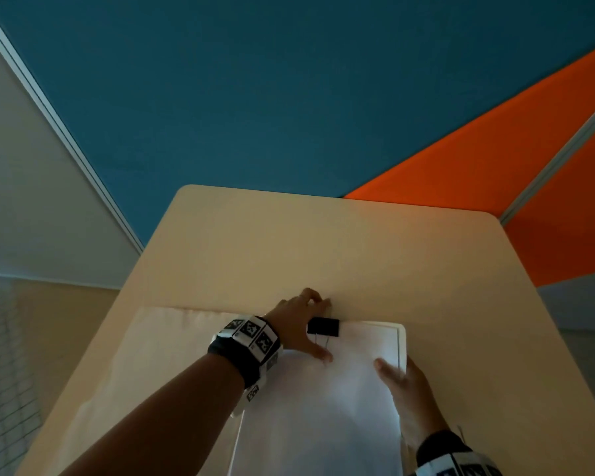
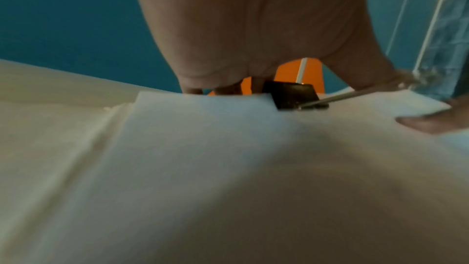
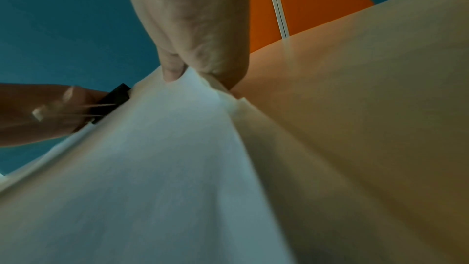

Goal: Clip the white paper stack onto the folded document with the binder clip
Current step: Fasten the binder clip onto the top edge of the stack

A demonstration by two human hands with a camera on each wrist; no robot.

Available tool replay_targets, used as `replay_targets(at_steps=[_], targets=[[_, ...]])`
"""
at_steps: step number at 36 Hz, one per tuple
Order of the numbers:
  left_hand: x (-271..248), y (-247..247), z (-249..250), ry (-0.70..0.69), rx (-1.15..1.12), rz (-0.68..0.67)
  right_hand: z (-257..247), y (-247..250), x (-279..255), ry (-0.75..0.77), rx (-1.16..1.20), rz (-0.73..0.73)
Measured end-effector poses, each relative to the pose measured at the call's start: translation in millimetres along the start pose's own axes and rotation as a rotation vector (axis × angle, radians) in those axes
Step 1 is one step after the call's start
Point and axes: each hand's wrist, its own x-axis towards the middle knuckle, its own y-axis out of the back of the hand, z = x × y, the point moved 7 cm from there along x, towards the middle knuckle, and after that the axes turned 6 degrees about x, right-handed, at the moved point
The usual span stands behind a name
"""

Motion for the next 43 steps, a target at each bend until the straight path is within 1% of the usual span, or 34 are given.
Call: replay_targets(at_steps=[3,6,8,10,17,22,24,26,28,29,31,34,36,37,39,41,43], targets=[[0,1,3,-0.033,0.07,0.034,-4,-2,-3,-0.006,0.005,-0.005],[1,12,6,-0.079,-0.03,0.121,-8,1,-4,-0.004,-0.002,-0.003],[0,20,8,-0.092,-0.084,0.132,-12,1,-5,0.002,-0.003,-0.005],[0,23,13,-0.094,-0.076,0.1,-13,2,-6,-0.007,-0.001,-0.013],[0,26,22,-0.052,-0.05,-0.102,-21,-5,-11,0.039,-0.015,-0.019],[0,28,19,0.01,-0.067,-0.213,-23,-9,-15,0.042,-0.079,-0.013],[-2,27,15,0.042,-0.088,-0.235,-25,-11,-16,0.045,-0.092,-0.01],[-3,27,14,0.061,-0.102,-0.229,-28,-12,-16,0.053,-0.11,-0.01],[-4,29,12,0.067,-0.089,-0.194,-30,-13,-15,0.066,-0.13,-0.015],[-5,32,8,0.08,-0.073,-0.143,-32,-13,-15,0.069,-0.136,-0.016],[-17,42,-7,0.141,-0.098,0.04,-34,-10,-14,0.081,-0.143,-0.001],[-68,52,-39,0.274,-0.276,0.348,-32,-4,-10,0.102,-0.202,0.023],[-112,40,-68,0.383,-0.324,0.468,-22,1,-5,0.079,-0.268,0.048],[-136,30,-83,0.46,-0.317,0.49,-17,3,-3,0.056,-0.309,0.054],[-187,7,-108,0.659,-0.26,0.488,-7,8,2,0.034,-0.387,0.065],[-236,-23,-129,0.868,-0.268,0.431,-6,7,4,0.044,-0.444,0.074],[-277,-52,-141,1.027,-0.331,0.368,-13,3,2,0.054,-0.486,0.082]])
